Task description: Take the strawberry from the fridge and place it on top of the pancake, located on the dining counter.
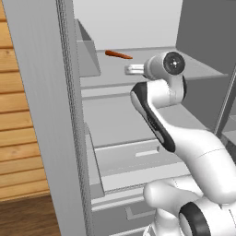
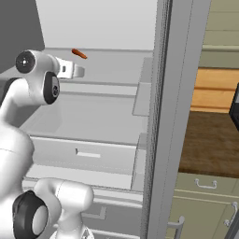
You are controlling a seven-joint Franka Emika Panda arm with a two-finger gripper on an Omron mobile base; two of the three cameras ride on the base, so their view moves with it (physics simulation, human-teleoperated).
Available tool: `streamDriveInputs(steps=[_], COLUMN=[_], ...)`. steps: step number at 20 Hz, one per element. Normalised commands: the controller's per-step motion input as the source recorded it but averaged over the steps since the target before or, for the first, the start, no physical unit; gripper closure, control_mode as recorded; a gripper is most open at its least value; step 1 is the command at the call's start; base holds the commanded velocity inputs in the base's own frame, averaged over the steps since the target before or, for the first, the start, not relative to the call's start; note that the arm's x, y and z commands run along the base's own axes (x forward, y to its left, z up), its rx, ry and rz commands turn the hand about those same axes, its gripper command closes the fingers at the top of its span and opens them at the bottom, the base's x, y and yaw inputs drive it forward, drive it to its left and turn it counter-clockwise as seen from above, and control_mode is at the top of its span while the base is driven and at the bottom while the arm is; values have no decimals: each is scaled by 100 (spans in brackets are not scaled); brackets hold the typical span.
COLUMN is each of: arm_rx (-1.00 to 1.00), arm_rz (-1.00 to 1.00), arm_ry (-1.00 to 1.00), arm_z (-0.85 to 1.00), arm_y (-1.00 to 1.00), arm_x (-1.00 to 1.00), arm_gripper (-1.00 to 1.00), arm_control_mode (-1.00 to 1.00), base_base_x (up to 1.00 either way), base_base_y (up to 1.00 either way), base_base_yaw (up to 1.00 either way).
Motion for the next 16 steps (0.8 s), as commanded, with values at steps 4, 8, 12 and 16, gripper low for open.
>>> streamDriveInputs(steps=[4, 8, 12, 16], arm_rx=[0, 0, 0, 0], arm_rz=[0, 0, 3, 6], arm_ry=[29, 40, 18, 12], arm_z=[70, 26, -80, -100], arm_y=[-15, -16, -25, -21], arm_x=[-82, -100, -100, -98], arm_gripper=[100, 100, 100, 100], arm_control_mode=[-100, -100, -100, -100], base_base_x=[0, 0, 0, 0], base_base_y=[0, 0, 0, 0], base_base_yaw=[0, 0, 0, 0])
